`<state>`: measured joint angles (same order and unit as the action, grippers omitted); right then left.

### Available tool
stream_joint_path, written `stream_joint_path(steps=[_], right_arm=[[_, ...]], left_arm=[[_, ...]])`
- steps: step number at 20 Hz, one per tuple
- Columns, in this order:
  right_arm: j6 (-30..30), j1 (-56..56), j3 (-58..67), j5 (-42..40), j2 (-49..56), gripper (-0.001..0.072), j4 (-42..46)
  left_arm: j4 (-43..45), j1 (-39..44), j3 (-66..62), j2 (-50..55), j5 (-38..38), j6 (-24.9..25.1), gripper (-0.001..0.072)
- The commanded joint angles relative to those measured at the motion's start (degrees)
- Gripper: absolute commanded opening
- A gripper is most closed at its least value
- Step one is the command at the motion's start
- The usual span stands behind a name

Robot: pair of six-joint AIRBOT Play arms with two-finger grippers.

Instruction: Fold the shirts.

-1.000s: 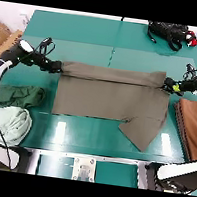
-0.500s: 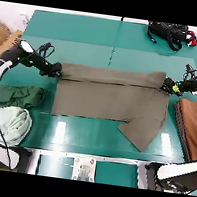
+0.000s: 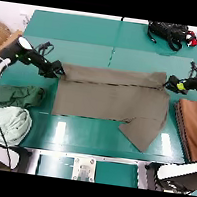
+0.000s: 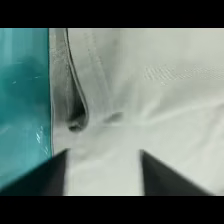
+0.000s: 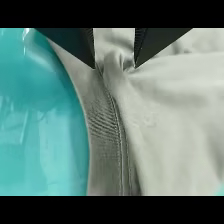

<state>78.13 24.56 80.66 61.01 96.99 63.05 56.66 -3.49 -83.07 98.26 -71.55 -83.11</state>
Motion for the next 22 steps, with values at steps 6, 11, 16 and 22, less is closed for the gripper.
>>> stream_joint_path(steps=[6, 11, 16, 22], right_arm=[[4.00, 8.39, -11.17, 13.05, -15.87, 0.0019, 3.89], [10.05, 17.68, -35.39, 9.77, -35.60, 0.0021, 8.41], [13.68, 20.44, -52.92, 9.03, -46.21, 0.0360, 7.85], [13.79, 14.56, -64.15, 3.08, -46.07, 0.0378, 2.21]], left_arm=[[2.97, -2.73, 1.07, -10.82, -18.53, -0.44, 0.0023], [2.43, -2.73, 32.63, -34.80, -4.15, -2.69, 0.0024], [-1.68, -2.12, 54.16, -47.95, 2.08, -6.03, 0.0560], [-6.95, 15.89, 63.10, -47.89, 21.09, -15.12, 0.0560]])
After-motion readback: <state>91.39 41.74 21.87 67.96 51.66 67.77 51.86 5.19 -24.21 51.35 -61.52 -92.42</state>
